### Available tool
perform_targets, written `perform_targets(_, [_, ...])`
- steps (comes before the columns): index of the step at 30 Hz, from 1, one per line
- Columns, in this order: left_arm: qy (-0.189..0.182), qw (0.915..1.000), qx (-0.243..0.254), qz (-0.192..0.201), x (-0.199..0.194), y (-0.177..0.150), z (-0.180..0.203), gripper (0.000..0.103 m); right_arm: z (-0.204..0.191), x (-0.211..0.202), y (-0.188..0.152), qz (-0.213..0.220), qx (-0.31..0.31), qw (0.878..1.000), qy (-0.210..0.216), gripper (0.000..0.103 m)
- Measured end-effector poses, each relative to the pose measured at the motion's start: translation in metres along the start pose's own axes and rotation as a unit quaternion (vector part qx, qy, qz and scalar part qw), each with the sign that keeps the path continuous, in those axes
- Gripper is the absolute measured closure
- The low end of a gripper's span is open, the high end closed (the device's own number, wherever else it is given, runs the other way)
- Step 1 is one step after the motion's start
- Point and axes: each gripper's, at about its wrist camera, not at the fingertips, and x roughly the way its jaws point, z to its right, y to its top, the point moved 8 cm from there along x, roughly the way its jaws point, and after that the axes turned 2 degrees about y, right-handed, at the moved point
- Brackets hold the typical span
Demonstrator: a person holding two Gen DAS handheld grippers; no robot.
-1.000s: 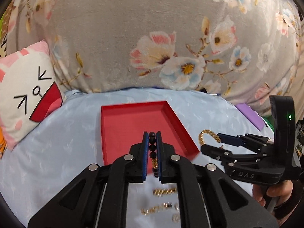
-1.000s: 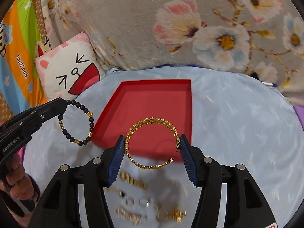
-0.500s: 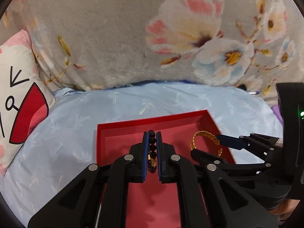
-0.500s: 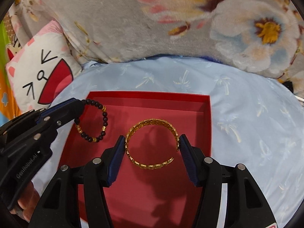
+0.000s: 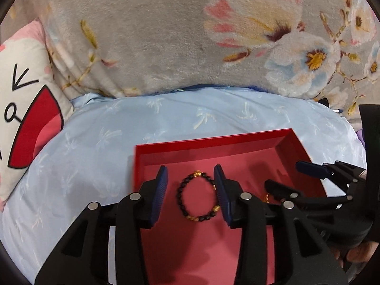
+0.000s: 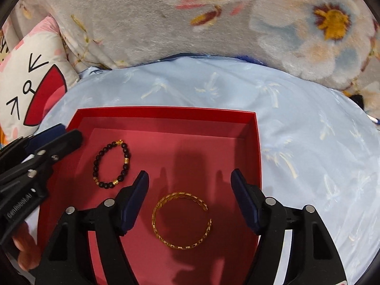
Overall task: Organize jewelry
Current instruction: 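Carry both bracelets into the red box and open both tools, then withdraw both tools from the box back toward the remaining jewelry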
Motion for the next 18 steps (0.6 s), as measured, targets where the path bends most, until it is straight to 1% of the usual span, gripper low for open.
perform_targets(2, [-0.002, 1.0000, 0.001, -0.001, -0.004, -0.007, -0.001, 0.064, 0.012, -0.011, -0.007, 0.012, 0.010, 1.000, -0.022, 0.035])
perform_targets(3, [-0.001, 1.0000, 0.001, -0.001, -0.006, -0.010, 0.000, 0.064, 0.020, -0.017, -0.010, 0.021, 0.018, 0.999, -0.044, 0.033])
perform_targets(4, [-0.004, 1.0000, 0.002, -0.001, -0.007, -0.014, 0.002, 0.064, 0.029, -0.023, -0.013, 0.031, 0.027, 0.997, -0.067, 0.035])
perform_targets(8, [-0.001, 1.0000, 0.008, 0.002, -0.004, -0.019, 0.016, 0.064, 0.052, -0.034, -0.019, 0.042, 0.057, 0.995, -0.066, 0.036])
perform_targets(9, [0.002, 1.0000, 0.007, 0.002, -0.002, -0.020, 0.019, 0.064, 0.058, -0.034, -0.020, 0.044, 0.058, 0.994, -0.077, 0.037])
perform_targets(10, [-0.002, 1.0000, 0.003, 0.003, -0.002, -0.020, 0.022, 0.064, 0.062, -0.033, -0.020, 0.043, 0.053, 0.993, -0.095, 0.039])
perform_targets(11, [-0.007, 1.0000, -0.001, 0.005, -0.002, -0.019, 0.024, 0.064, 0.063, -0.033, -0.020, 0.041, 0.047, 0.992, -0.110, 0.039])
perform_targets(12, [-0.005, 0.9999, -0.002, 0.011, -0.002, -0.018, 0.027, 0.064, 0.064, -0.035, -0.022, 0.040, 0.043, 0.991, -0.121, 0.037])
perform_targets(14, [0.002, 0.9998, 0.004, 0.019, -0.002, -0.016, 0.033, 0.064, 0.070, -0.040, -0.025, 0.048, 0.045, 0.989, -0.129, 0.036])
perform_targets(16, [0.009, 0.9997, 0.004, 0.024, -0.004, -0.013, 0.035, 0.064, 0.072, -0.046, -0.024, 0.058, 0.044, 0.990, -0.123, 0.035])
perform_targets(17, [0.008, 0.9997, -0.004, 0.023, -0.008, -0.013, 0.034, 0.064, 0.071, -0.051, -0.025, 0.060, 0.042, 0.990, -0.119, 0.035])
perform_targets(18, [-0.001, 0.9996, -0.014, 0.024, -0.016, -0.013, 0.033, 0.064, 0.070, -0.061, -0.026, 0.066, 0.042, 0.990, -0.113, 0.035])
